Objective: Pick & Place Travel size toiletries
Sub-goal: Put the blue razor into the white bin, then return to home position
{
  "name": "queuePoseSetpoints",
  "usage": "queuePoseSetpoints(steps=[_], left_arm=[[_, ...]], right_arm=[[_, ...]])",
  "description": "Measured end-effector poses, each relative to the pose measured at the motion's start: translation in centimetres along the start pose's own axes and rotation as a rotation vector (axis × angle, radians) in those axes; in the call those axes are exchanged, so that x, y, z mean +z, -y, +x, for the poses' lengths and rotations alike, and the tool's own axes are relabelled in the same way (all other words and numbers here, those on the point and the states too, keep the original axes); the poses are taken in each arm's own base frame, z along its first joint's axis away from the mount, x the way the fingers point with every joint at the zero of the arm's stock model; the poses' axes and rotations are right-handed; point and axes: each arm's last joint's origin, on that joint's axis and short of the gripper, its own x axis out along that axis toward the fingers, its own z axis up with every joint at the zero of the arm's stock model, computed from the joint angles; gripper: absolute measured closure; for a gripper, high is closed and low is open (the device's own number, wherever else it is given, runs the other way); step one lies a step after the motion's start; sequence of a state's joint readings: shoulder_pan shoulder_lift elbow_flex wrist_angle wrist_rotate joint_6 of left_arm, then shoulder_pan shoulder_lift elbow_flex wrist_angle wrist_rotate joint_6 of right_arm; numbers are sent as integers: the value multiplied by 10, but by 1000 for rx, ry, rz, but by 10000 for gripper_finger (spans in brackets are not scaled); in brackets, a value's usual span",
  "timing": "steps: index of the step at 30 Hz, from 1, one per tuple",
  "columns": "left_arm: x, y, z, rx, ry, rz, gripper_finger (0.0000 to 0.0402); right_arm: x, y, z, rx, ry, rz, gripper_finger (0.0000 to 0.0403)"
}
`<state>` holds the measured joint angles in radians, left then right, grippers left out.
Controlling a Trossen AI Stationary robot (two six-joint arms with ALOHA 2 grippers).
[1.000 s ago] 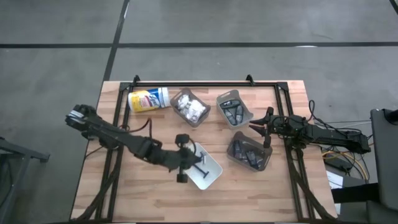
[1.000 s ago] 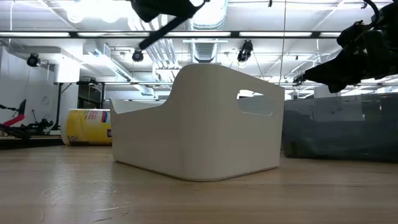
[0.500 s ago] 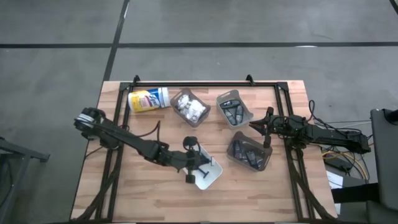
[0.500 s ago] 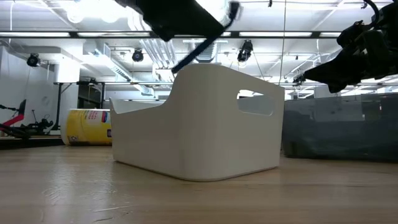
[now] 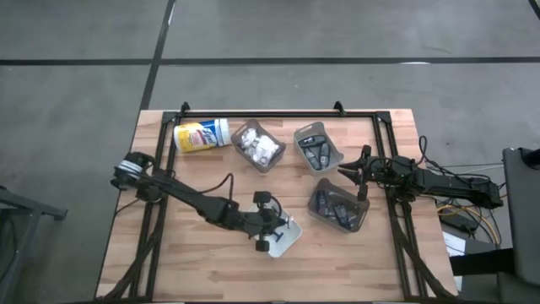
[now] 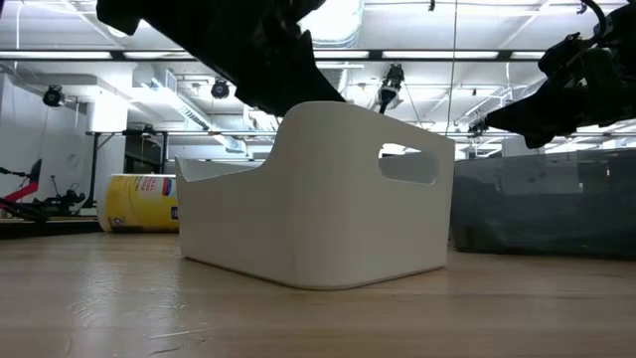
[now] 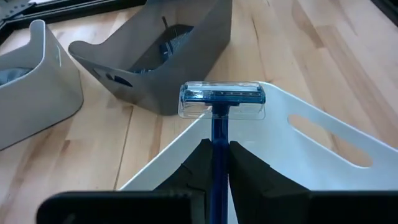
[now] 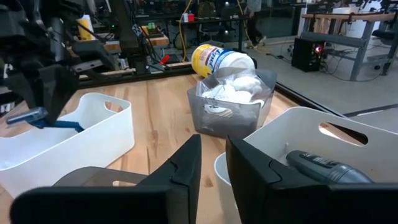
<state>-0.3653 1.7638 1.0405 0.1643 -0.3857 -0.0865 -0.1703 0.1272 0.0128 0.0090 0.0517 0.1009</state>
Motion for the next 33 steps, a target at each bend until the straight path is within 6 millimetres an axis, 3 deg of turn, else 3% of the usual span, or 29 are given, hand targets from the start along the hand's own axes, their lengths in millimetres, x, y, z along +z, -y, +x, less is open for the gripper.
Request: queuePoseSetpoints(steps=[14,30,33], left_arm=[[0,-3,1,122,8,-1,291],[-1,-5,1,128,7,-63,287],[-1,-7,-2,47,-28,-20,286]], right_arm=[[0,0,0,0,0,0,286],[0,0,0,0,0,-3,246],[0,0,0,0,0,1,240]])
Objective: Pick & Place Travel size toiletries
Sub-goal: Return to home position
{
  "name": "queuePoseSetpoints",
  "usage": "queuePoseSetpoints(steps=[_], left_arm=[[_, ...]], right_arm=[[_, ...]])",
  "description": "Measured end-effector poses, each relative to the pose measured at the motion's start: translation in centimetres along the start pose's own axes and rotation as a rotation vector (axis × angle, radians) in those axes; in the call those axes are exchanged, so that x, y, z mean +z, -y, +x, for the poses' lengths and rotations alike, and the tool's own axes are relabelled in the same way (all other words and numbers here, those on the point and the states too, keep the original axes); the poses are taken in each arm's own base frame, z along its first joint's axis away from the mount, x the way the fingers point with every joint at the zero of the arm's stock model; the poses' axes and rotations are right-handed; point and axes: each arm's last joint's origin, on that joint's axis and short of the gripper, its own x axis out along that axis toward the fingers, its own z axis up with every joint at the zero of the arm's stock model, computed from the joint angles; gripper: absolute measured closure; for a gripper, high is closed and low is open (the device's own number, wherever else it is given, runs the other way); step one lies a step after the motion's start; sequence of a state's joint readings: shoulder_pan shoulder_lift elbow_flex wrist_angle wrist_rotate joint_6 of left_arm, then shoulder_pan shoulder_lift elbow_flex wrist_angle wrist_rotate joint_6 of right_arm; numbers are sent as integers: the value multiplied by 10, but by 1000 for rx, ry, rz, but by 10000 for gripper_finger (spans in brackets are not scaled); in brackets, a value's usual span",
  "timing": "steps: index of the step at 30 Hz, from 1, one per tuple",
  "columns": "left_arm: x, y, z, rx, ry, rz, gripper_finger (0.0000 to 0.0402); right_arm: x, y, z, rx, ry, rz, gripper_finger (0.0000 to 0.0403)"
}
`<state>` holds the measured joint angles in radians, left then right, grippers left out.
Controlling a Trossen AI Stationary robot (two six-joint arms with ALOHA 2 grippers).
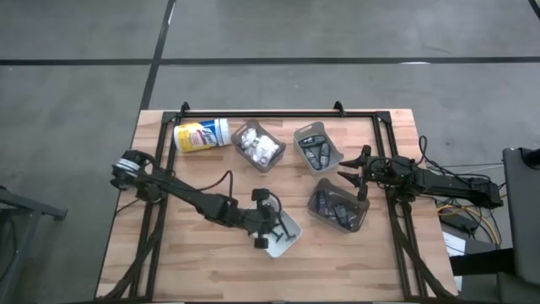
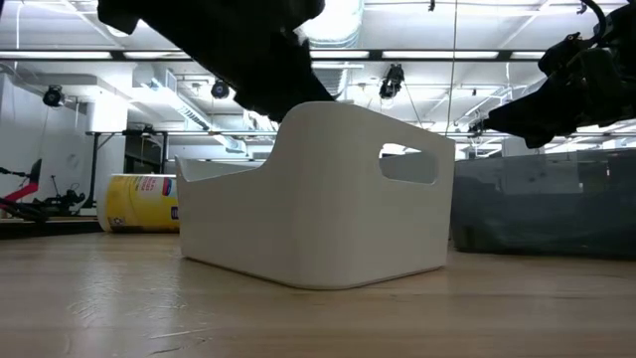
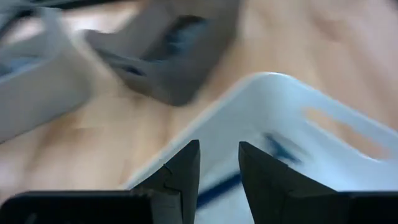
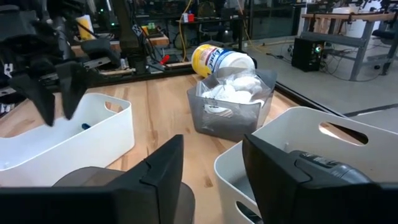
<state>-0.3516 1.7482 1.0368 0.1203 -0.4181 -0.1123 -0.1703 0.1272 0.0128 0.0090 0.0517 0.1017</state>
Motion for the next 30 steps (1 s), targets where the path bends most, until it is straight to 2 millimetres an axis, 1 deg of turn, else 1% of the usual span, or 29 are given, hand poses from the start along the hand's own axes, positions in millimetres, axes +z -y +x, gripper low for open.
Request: queuePoseSetpoints(steps=[3,5,8,11,15,17,21,24,30], left_arm=[[-1,-12,-7,-159,-17,-11,287],[0,-22,-17,-210,-4,-23,287],[1,-35,-37,-203,52,-16,286],[2,-46,-61,-202,133,4,287],[-5,-58,-93,-203,251,2,287],[-12,-64,-107,-204,312,-12,287],[-36,-72,-126,-208,424,-44,287],[-55,-78,-137,-213,510,-68,287],[-91,-86,-154,-218,653,-117,287]], right_arm=[[0,0,0,0,0,-1,233],[0,0,0,0,0,0,229],[0,0,0,0,0,-4,222],[0,0,0,-1,1,0,216],[0,0,0,0,0,-4,210],[0,0,0,0,0,-3,207],[0,0,0,0,0,-1,202],[0,0,0,0,0,-4,203],[0,0,0,0,0,-4,218]])
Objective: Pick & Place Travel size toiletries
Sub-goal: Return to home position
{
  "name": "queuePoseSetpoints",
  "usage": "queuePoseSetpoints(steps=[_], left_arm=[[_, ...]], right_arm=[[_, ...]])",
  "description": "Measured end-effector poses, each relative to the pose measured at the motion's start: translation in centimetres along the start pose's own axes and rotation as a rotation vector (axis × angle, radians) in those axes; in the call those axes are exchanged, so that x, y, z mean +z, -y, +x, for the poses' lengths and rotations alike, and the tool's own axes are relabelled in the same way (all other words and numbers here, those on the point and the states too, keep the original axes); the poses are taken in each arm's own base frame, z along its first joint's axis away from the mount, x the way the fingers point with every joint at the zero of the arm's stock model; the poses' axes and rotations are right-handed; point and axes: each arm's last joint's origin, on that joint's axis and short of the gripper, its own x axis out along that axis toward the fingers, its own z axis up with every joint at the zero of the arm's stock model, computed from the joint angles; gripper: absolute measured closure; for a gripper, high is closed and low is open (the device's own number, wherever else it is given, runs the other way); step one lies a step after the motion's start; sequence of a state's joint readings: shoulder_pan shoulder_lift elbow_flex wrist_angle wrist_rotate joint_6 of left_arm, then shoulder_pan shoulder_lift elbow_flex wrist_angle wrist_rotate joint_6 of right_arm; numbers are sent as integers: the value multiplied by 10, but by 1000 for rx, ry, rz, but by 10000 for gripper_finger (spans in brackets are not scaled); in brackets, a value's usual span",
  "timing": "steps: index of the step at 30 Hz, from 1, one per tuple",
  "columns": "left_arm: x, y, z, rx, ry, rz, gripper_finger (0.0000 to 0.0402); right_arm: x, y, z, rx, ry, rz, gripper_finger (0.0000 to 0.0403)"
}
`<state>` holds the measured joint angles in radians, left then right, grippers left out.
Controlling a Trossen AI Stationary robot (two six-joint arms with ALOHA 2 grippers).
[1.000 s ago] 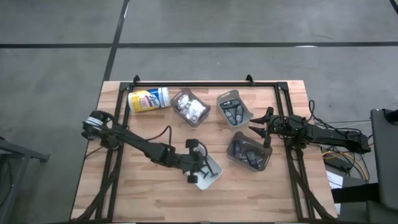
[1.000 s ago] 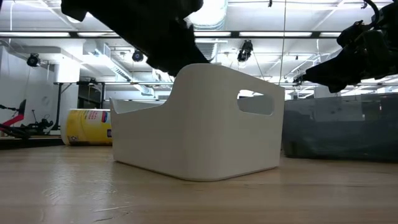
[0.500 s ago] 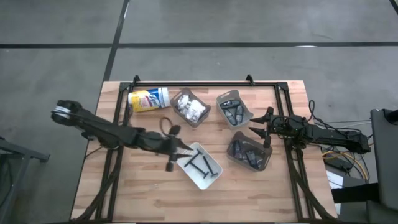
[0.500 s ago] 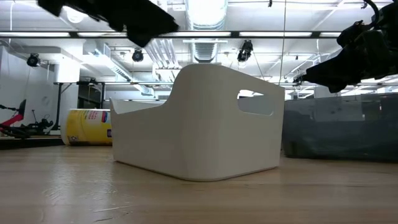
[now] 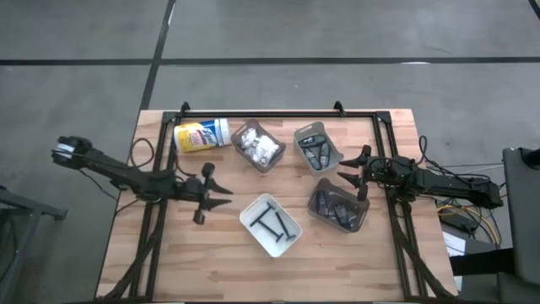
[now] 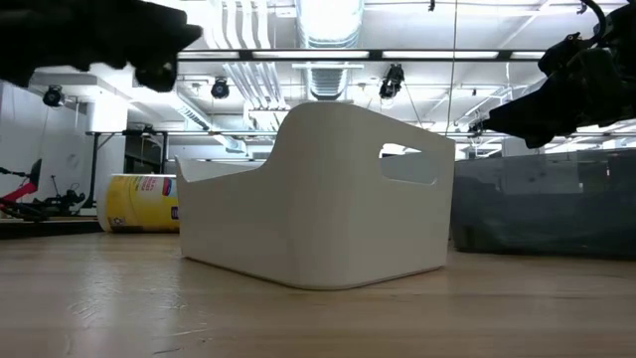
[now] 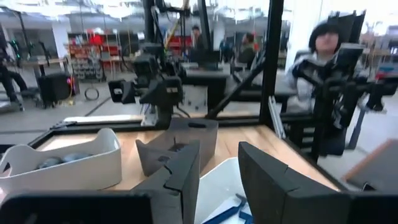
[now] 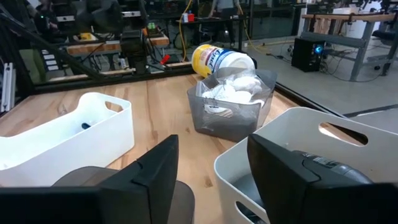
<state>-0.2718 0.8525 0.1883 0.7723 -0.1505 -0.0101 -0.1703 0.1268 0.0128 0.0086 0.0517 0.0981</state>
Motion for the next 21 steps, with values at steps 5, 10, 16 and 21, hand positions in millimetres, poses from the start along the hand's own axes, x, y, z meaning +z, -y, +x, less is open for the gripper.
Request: queuePoseSetpoints(steps=[5,10,16,21], left_arm=[[-12,-4,-22,0,64,-15,287],[-19,-7,-37,16,116,-12,288],[-13,-9,-44,41,143,25,288],[-10,-10,-47,41,163,25,288]], right_arm=[[0,0,0,0,0,4,233],[0,0,0,0,0,0,248],[0,0,0,0,1,-1,266],[0,0,0,0,0,2,280]])
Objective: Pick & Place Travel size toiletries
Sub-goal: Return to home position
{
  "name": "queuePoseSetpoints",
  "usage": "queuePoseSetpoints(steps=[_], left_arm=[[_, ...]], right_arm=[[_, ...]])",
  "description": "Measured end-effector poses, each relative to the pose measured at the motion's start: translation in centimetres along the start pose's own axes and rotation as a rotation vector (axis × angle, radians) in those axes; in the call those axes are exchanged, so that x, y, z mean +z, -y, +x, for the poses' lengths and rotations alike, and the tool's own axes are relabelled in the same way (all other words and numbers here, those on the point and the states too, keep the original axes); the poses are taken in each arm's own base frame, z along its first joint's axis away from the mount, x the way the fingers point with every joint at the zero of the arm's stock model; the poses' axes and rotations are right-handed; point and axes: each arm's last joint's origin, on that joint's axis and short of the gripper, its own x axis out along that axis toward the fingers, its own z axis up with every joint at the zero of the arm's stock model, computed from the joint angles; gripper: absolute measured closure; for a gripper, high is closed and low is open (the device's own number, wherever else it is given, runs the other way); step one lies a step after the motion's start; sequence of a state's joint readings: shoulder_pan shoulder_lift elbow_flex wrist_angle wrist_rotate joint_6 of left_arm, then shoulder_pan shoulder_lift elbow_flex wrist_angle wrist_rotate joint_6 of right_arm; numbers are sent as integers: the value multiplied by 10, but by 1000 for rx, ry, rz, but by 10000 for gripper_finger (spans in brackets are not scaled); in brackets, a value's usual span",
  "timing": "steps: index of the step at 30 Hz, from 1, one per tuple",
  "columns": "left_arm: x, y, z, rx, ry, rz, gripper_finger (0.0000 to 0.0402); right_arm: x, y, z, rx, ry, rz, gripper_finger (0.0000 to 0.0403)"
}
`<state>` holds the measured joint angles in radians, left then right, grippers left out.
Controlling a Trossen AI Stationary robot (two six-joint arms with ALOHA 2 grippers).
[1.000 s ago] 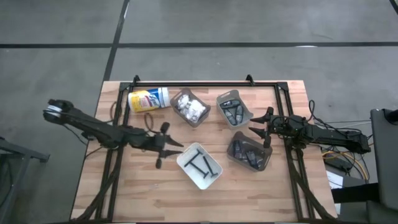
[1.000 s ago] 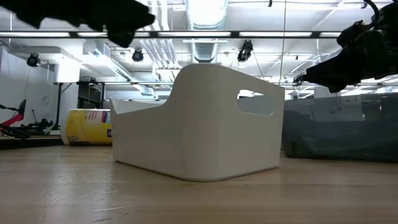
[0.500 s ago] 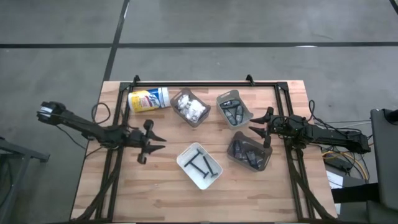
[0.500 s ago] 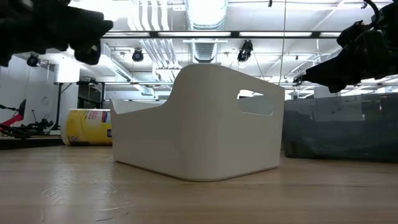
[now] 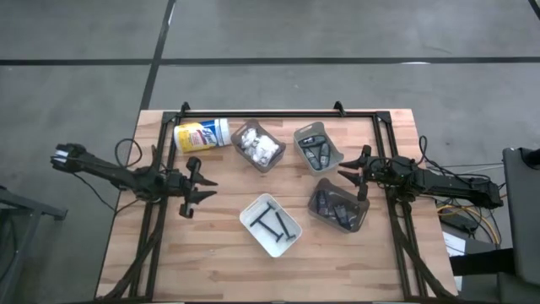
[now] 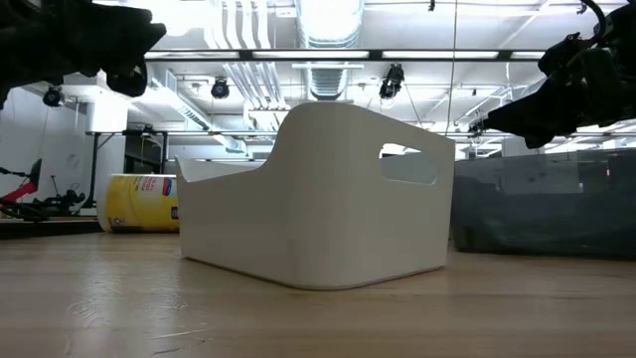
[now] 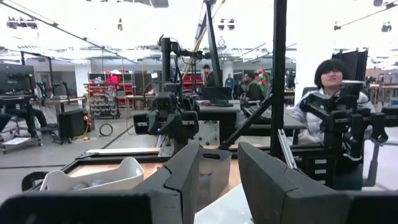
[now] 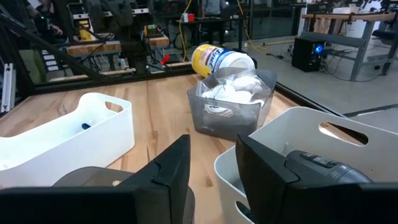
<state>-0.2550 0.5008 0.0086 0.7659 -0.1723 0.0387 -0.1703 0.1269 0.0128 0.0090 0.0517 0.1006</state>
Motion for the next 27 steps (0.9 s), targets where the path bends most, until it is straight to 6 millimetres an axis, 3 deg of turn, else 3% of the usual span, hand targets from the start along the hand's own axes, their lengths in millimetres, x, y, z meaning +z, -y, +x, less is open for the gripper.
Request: queuePoseSetpoints(steps=[9,27], left_arm=[[-8,0,0,-5,-78,7,288],[3,-5,-20,11,-24,118,288]], right_arm=[[0,0,0,0,0,-3,308],[0,0,0,0,0,-1,360]])
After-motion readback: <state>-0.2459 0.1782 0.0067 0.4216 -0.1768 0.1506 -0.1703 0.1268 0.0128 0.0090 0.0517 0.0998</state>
